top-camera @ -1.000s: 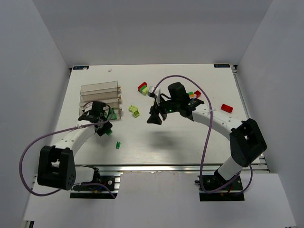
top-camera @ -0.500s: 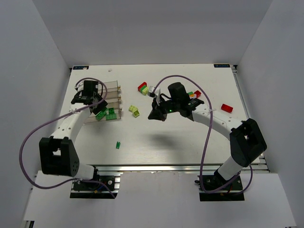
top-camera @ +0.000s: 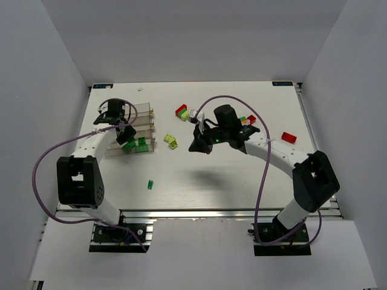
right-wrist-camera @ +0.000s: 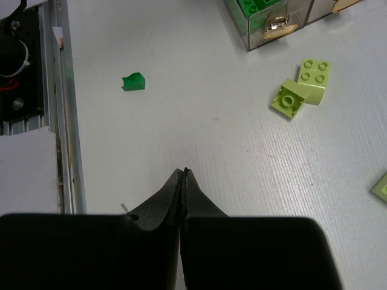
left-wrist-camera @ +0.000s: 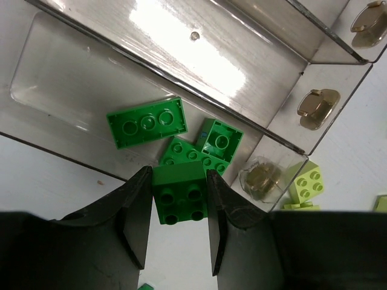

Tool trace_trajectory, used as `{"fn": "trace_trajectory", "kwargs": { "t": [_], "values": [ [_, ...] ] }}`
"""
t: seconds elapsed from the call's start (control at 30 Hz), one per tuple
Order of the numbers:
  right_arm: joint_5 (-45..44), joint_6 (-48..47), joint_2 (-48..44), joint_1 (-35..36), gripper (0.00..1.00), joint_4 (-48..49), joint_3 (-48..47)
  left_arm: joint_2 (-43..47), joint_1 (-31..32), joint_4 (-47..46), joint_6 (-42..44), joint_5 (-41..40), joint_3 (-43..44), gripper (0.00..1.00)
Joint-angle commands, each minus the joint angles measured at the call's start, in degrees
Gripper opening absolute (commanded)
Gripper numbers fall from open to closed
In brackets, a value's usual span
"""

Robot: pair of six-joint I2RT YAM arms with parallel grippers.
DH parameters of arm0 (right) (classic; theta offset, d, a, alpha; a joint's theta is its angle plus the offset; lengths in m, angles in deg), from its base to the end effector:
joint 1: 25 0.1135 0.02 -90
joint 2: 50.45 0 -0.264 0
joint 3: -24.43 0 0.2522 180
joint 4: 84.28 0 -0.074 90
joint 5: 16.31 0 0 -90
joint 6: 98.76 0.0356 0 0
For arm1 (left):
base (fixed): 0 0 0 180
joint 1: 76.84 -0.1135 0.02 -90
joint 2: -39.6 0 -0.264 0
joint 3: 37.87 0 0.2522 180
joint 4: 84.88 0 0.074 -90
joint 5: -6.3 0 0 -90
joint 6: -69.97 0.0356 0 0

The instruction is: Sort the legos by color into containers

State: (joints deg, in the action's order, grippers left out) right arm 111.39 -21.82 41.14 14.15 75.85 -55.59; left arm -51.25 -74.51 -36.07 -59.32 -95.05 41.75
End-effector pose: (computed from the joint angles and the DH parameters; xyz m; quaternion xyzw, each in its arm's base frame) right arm 0.2667 0.2452 0.2735 -0.5051 0.6717 0.3790 0.3873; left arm 0.3257 -0.0062 0.2340 -0.3289 0.9036 -0.0021 0.2744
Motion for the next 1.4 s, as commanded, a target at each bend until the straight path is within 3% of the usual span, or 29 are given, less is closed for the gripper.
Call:
{"fn": "trace_trajectory", "kwargs": {
  "t": [0.0, 0.1, 0.2, 0.4, 0.5, 0.53, 0.57, 0.6, 0.63, 0.67, 0.73, 0.77, 0.83, 0.87, 0.9, 1.03, 1.2, 1.37],
  "values": [
    [0.4, -0.1, -0.8, -0.1, 0.00, 0.5, -2.2, 0.8, -0.7, -2.1, 1.5, -0.2, 1.5, 0.38],
    [0.6, -0.1, -0.4, -0.2, 0.02, 0.5, -2.6, 0.5, -0.8, -2.6, 1.7, -0.8, 1.5, 0.53],
    [1.3, -0.7, 0.3, -0.1, 0.12, 0.0, -3.1, 0.6, -0.9, -2.7, 1.9, -1.4, 1.7, 0.63],
    [4.7, -3.6, 1.6, 0.3, 0.41, -2.3, -4.6, 2.2, -1.3, -2.7, 2.5, -1.9, 1.6, 0.67],
    [9.3, -9.8, 1.7, 0.8, 0.54, -5.5, -5.8, 4.1, -1.4, -2.1, 3.4, -1.7, 1.9, 0.66],
    [11.4, -16.6, 1.9, 1.0, 0.56, -9.5, -6.2, 4.8, -1.4, -1.9, 3.8, -1.6, 2.0, 0.65],
    [14.6, -19.8, 2.0, 1.6, 0.60, -10.9, -6.6, 5.6, -1.4, -1.7, 4.6, -1.5, 2.0, 0.56],
    [15.9, -23.6, 2.1, 2.0, 0.62, -12.9, -6.9, 7.5, -1.5, -1.5, 4.9, -1.4, 1.7, 0.46],
    [18.4, -33.9, 2.4, 3.0, 0.67, -15.3, -7.5, 8.7, -1.5, -1.2, 5.4, -1.1, 1.1, 0.36],
    [19.4, -40.4, 2.5, 3.6, 0.69, -21.4, -7.8, 10.0, -1.5, -1.0, 5.6, -1.0, 0.5, 0.21],
    [19.8, -55.3, 3.6, 5.0, 0.77, -29.0, -8.5, 14.5, -1.6, -0.6, 5.8, -0.6, -1.9, 0.17],
    [18.9, -70.5, 4.3, 6.6, 0.79, -37.2, -9.7, 16.2, -1.6, -0.6, 5.8, 0.0, -2.8, 0.17],
    [15.0, -82.0, 7.3, 9.2, 0.83, -43.4, -12.5, 21.5, -1.6, 0.2, 5.5, 0.4, -5.8, 0.29],
    [13.8, -86.9, 8.5, 10.1, 0.83, -46.4, -13.8, 23.2, -1.6, 0.5, 5.3, 0.4, -6.8, 0.40],
    [13.0, -88.6, 9.8, 10.7, 0.83, -47.5, -15.2, 24.8, -1.7, 1.5, 4.9, -0.1, -7.7, 0.58],
    [10.9, -90.6, 18.1, 14.1, 0.79, -50.0, -24.0, 33.2, -1.7, 4.3, 2.6, -3.0, -11.0, 0.77],
    [6.3, -87.8, 27.3, 18.8, 0.70, -48.0, -35.4, 41.2, -1.7, 7.8, 2.3, -6.6, -12.6, 0.81],
    [2.5, -83.7, 32.2, 22.3, 0.67, -41.5, -39.7, 44.4, -1.7, 10.8, 3.3, -8.3, -11.7, 0.82]
  ]
}}
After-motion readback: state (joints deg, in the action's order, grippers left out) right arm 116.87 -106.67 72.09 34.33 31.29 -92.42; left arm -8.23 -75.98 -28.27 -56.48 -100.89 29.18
